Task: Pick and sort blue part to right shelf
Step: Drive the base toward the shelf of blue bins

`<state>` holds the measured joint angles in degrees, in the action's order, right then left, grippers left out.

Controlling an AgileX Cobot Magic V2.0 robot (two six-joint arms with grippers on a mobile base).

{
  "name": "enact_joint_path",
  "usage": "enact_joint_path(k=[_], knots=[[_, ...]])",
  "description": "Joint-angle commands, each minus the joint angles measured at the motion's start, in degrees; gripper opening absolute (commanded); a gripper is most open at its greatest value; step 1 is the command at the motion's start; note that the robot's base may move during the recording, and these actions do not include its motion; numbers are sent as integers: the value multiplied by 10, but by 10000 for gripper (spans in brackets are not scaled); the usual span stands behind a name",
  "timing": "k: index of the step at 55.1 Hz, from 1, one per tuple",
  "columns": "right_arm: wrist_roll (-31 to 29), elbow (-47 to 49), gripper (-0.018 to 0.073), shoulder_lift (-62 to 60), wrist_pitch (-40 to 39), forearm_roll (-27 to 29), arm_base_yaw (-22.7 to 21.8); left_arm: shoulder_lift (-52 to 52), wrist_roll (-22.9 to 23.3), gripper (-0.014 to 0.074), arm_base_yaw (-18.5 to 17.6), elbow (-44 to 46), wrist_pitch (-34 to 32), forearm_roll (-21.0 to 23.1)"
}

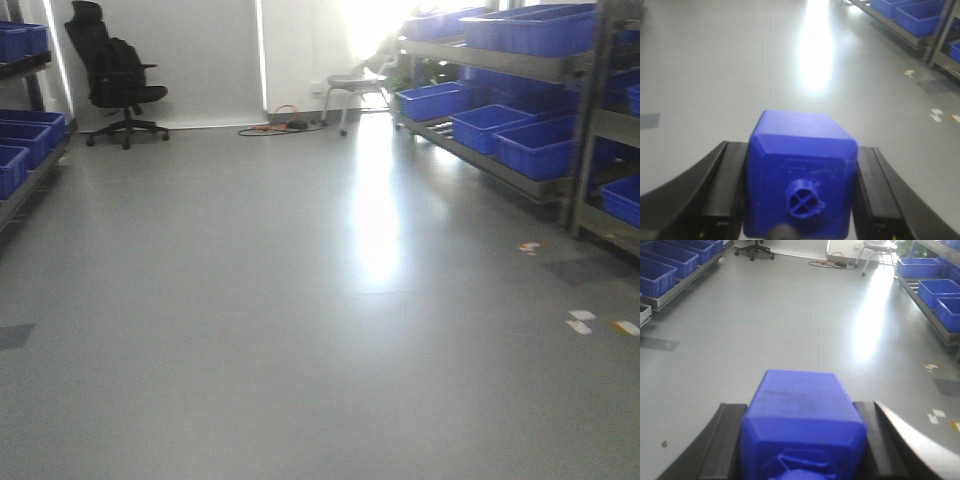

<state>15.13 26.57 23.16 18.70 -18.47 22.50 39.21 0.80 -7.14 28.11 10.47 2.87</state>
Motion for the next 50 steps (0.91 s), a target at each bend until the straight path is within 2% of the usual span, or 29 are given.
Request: enact_joint_path(k=[1, 50], knots=[[-5, 18, 123, 3, -48, -12, -1, 1, -1, 333, -4, 18, -51, 3], [-5, 18, 123, 3, -44, -12, -1, 1, -1, 333, -4, 18, -52, 3]])
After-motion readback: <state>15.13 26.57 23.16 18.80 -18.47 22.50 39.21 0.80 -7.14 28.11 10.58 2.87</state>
